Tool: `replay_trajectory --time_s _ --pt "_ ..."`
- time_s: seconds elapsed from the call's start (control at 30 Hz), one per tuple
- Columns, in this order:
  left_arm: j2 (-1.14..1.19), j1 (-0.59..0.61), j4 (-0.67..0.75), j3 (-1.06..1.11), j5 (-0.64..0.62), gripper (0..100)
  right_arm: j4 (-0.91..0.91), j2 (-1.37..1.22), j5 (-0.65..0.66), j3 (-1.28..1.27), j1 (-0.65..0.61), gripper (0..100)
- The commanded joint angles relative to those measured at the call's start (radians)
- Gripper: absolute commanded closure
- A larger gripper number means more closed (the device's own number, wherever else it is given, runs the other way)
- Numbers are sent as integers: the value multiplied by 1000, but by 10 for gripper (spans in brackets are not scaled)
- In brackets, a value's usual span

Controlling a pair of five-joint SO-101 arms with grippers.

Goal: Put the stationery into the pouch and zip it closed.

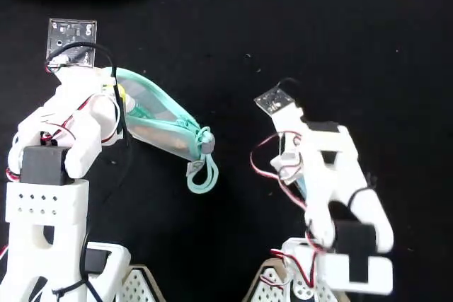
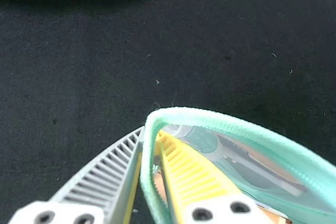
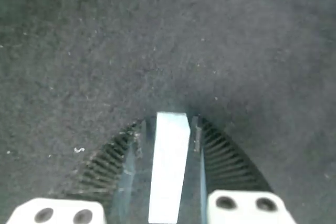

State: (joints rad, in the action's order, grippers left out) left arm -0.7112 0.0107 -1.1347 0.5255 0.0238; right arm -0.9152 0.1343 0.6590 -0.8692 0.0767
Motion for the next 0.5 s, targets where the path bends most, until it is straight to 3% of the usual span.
replay_trajectory --time_s 0.0,0.2,0.3,0.47 --pt "28 10 -12 99 -2 970 6 -104 14 96 37 842" --pt "28 10 -12 99 -2 970 -28 -127 15 136 28 850" --pt "28 10 -9 99 -2 970 -28 -127 38 134 28 985" --pt "28 10 -9 99 -2 970 -34 -102 48 122 37 987"
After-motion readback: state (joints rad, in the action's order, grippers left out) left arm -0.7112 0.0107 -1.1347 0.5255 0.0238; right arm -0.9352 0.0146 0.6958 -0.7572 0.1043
